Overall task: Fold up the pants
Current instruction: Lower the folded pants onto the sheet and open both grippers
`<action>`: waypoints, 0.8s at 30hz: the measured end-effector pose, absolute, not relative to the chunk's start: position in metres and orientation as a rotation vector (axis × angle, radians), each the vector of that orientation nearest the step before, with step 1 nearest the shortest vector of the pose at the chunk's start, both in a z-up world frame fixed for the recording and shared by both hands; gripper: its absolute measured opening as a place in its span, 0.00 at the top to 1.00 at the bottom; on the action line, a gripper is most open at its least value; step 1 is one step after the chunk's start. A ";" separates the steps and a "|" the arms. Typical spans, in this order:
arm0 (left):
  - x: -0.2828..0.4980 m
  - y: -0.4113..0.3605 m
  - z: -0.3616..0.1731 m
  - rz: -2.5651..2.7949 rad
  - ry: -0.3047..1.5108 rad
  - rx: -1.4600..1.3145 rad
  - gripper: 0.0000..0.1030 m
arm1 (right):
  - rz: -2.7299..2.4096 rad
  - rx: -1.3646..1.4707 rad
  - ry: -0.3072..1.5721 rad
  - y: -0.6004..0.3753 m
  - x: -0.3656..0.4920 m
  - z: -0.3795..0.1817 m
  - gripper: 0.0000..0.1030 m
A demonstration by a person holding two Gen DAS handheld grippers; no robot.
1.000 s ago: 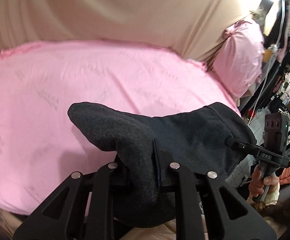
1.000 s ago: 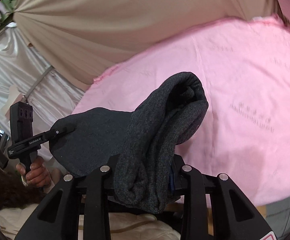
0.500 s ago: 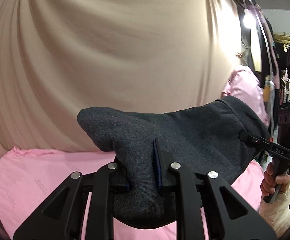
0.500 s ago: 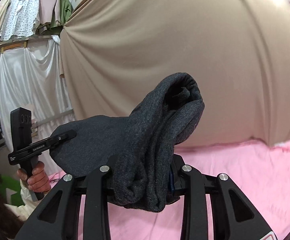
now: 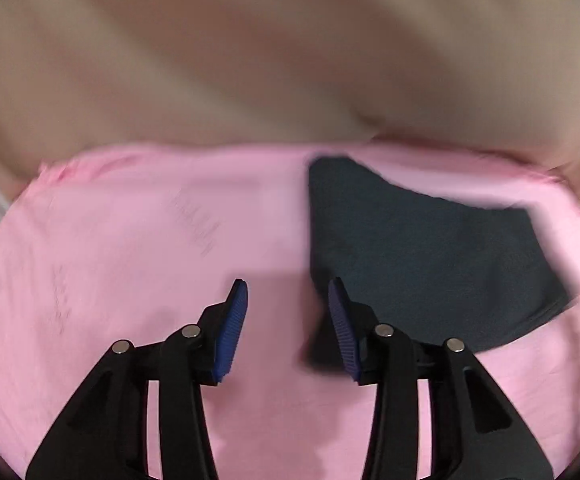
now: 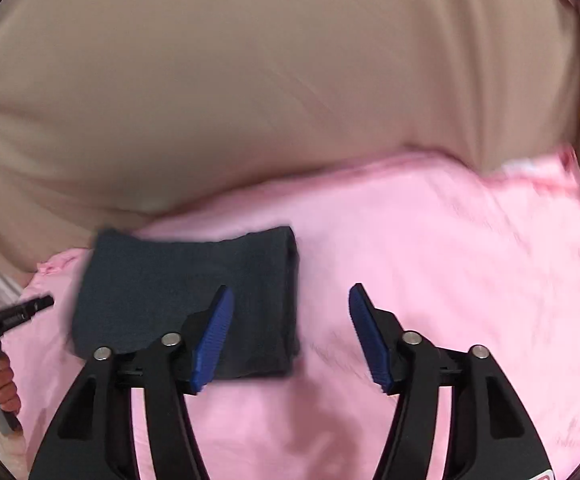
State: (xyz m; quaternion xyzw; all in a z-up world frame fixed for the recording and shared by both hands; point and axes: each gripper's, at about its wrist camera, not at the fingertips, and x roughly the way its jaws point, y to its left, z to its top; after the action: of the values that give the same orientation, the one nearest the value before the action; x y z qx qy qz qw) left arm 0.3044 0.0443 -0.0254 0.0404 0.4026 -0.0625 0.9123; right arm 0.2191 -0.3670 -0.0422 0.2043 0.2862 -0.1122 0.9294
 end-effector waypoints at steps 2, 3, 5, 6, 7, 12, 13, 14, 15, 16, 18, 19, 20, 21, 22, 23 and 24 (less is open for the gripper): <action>0.303 0.061 -0.027 -0.114 0.847 0.026 0.61 | -0.199 0.398 0.567 -0.356 0.220 -0.029 0.57; 0.299 0.060 -0.017 -0.113 0.825 0.008 0.61 | -0.169 0.373 0.563 -0.347 0.225 -0.020 0.62; 0.293 0.047 0.000 -0.156 0.795 0.007 0.58 | -0.104 0.335 0.567 -0.327 0.243 -0.008 0.71; 0.292 0.034 0.008 -0.197 0.791 0.005 0.52 | -0.069 0.313 0.577 -0.315 0.257 -0.005 0.73; 0.293 0.022 0.013 -0.231 0.790 -0.002 0.44 | -0.044 0.295 0.589 -0.307 0.268 -0.005 0.75; 0.309 -0.026 -0.037 -0.192 0.890 0.098 0.40 | -0.195 0.204 0.799 -0.303 0.316 -0.070 0.98; 0.316 -0.023 -0.051 -0.169 0.918 0.114 0.41 | -0.192 0.218 0.806 -0.313 0.316 -0.082 1.00; 0.320 -0.020 -0.069 -0.156 0.954 0.108 0.40 | -0.160 0.268 0.775 -0.320 0.309 -0.080 1.00; 0.321 -0.015 -0.069 -0.166 0.940 0.075 0.40 | -0.157 0.319 0.788 -0.323 0.305 -0.074 1.00; 0.318 -0.012 -0.066 -0.162 0.923 0.062 0.40 | -0.163 0.334 0.788 -0.320 0.302 -0.065 1.00; 0.310 -0.011 -0.054 -0.151 0.909 0.058 0.42 | -0.158 0.299 0.750 -0.305 0.290 -0.044 0.92; 0.303 -0.010 -0.045 -0.154 0.886 0.046 0.42 | -0.168 0.283 0.732 -0.297 0.283 -0.036 0.92; 0.296 -0.011 -0.039 -0.154 0.866 0.045 0.42 | -0.180 0.271 0.718 -0.290 0.277 -0.029 0.92; 0.285 -0.009 -0.033 -0.145 0.839 0.051 0.42 | -0.184 0.262 0.705 -0.283 0.267 -0.024 0.92; 0.277 -0.010 -0.028 -0.142 0.823 0.060 0.42 | -0.191 0.256 0.690 -0.277 0.258 -0.020 0.92; 0.266 -0.010 -0.025 -0.145 0.812 0.076 0.42 | -0.206 0.246 0.677 -0.272 0.249 -0.018 0.92; 0.257 -0.011 -0.021 -0.147 0.809 0.085 0.42 | -0.220 0.234 0.674 -0.268 0.244 -0.019 0.92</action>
State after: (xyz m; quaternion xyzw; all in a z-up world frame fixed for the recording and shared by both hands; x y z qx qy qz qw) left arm 0.2572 -0.0106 -0.0206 0.0412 0.3930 -0.0716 0.9158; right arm 0.2435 -0.2679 -0.0190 0.1145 0.3290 -0.1075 0.9312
